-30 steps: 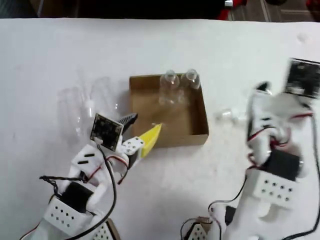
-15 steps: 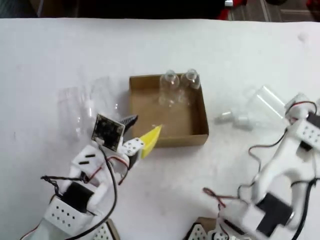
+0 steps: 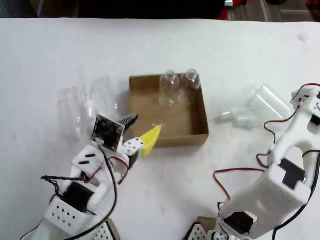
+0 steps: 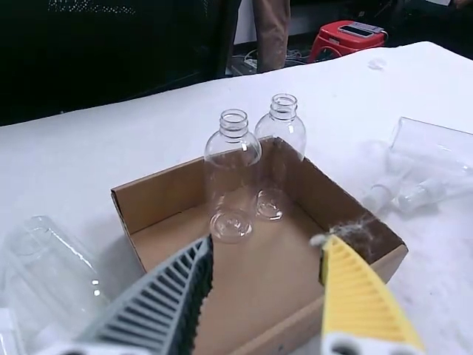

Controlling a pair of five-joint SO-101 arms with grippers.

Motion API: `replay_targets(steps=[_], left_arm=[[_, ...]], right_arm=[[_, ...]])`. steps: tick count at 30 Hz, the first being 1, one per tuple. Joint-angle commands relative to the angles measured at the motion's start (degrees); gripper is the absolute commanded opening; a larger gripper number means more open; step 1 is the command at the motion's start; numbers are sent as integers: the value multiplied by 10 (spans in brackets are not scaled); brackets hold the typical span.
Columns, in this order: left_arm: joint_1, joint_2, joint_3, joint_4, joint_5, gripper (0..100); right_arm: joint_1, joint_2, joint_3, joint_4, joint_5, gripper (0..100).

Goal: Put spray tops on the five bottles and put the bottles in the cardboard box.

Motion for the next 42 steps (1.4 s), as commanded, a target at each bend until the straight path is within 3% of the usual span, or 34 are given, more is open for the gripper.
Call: replay_targets(steps=[1, 10, 20, 42], left_arm=[[-4, -7, -4, -17, -4, 222], [-4, -7, -4, -16, -4, 222], [-4, -7, -4, -16, -4, 222], [-4, -7, -4, -16, -4, 222]], right_arm=[[13, 22, -43, 17, -47, 226], [43, 45, -47, 14, -136, 226], [37, 51, -47, -48, -139, 226], [9, 92, -47, -76, -172, 225]])
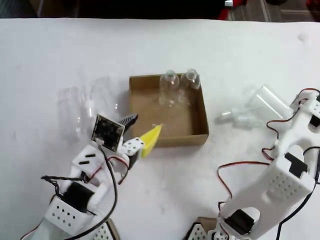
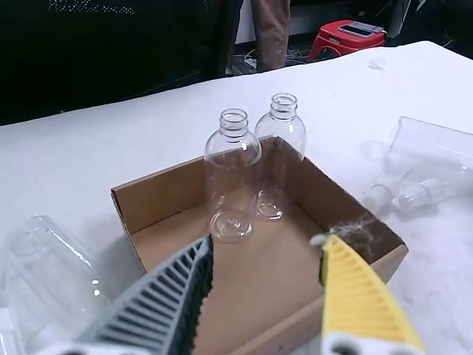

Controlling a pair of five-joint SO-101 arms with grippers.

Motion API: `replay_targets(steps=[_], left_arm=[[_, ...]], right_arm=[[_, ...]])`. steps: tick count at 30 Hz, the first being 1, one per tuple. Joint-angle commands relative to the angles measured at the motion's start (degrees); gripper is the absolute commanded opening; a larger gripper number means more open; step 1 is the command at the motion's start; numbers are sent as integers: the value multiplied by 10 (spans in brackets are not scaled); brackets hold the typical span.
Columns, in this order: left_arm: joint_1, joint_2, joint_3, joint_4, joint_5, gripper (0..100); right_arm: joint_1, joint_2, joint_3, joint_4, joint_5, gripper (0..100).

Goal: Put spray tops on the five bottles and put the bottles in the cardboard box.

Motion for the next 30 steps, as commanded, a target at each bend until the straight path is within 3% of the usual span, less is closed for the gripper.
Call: replay_targets(steps=[1, 15, 21, 30], left_arm=[[-4, -7, -4, -16, -4, 222], [-4, -7, -4, -16, -4, 222], [-4, -7, -4, -16, -4, 222], [-4, -7, -4, -16, -4, 222]], right_arm=[[-5, 13, -25, -24, -6, 225], [-15, 19, -25, -35, -8, 224], [-17, 19, -27, -36, -4, 78], [-8, 23, -46, -32, 15, 33]])
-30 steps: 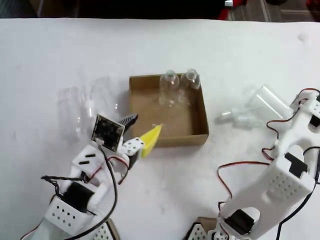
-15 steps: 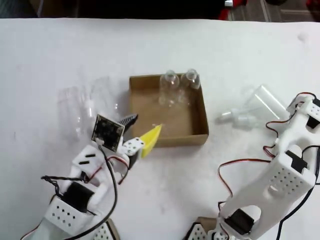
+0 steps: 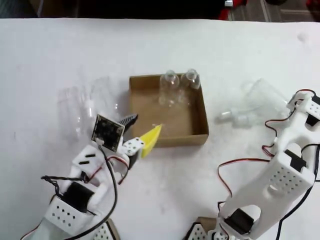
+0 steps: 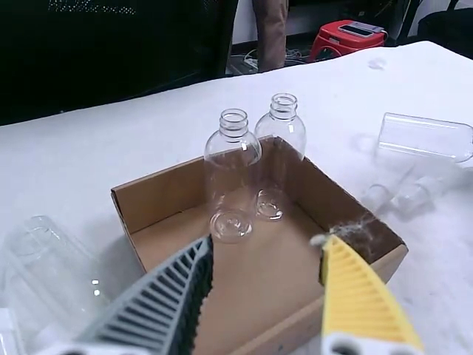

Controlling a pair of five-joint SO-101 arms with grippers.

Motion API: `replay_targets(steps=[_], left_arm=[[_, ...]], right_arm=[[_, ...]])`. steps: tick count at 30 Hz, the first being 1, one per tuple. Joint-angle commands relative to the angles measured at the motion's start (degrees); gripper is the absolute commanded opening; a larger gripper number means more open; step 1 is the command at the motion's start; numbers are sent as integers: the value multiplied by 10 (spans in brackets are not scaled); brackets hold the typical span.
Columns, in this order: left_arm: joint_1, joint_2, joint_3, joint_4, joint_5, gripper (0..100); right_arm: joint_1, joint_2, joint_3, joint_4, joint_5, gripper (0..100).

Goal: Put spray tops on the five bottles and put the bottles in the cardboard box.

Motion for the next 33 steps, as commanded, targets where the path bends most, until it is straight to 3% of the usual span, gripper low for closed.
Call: replay_targets(steps=[1, 3, 10, 19, 23, 29, 31, 33], left_arm=[[-4, -7, -4, -16, -4, 222], [-4, -7, -4, -16, -4, 222], [-4, -7, -4, -16, -4, 221], [-4, -7, -4, -16, -4, 221], [-4, -7, -4, -16, -4, 221], [-4, -7, -4, -16, -4, 221], [-4, -7, -4, -16, -4, 221], [-4, -7, -4, -16, -4, 221]], right_arm=[[-2, -12, -25, -8, 40, 23], [-2, -15, -25, -8, 76, 15], [14, -16, -26, -5, 89, 15], [7, -95, -26, 23, 192, 18], [-39, -160, -25, 35, 330, 18], [-149, -219, -24, 75, 653, 19], [-185, -215, -25, 113, 704, 30], [-204, -202, -25, 135, 695, 83]])
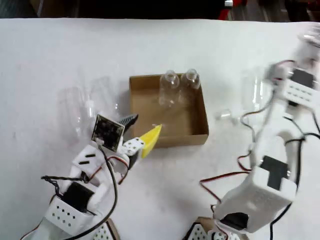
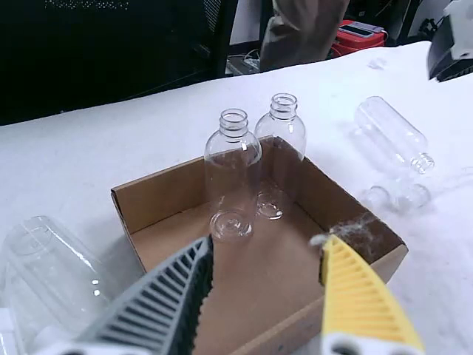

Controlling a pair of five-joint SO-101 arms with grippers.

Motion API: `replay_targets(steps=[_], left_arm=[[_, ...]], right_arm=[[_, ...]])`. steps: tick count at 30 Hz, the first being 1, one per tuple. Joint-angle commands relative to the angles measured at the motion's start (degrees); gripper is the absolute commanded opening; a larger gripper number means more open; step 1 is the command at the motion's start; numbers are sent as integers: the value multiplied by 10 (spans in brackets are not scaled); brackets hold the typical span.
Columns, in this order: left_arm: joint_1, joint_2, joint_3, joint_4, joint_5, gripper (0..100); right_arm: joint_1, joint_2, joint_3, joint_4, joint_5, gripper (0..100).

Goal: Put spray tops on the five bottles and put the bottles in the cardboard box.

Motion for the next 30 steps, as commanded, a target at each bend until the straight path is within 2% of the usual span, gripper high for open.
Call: replay_targets(steps=[1, 4, 7, 12, 15, 30], left_arm=[[-4, -7, -4, -16, -4, 221], [-6, -7, -4, -16, -4, 221], [-6, -7, -4, -16, -4, 221], [-5, -7, -4, -18, -4, 221], [-6, -7, -4, -18, -4, 221], [-7, -7, -4, -17, -4, 221]], right_arm=[[-34, -7, -26, 32, 24, 117], [-29, 32, -45, 34, 4, 187], [6, 74, -86, 46, 4, 174], [53, 122, -202, 152, 27, 173], [53, 152, -243, 190, 65, 173], [44, 352, -396, 201, 69, 173]])
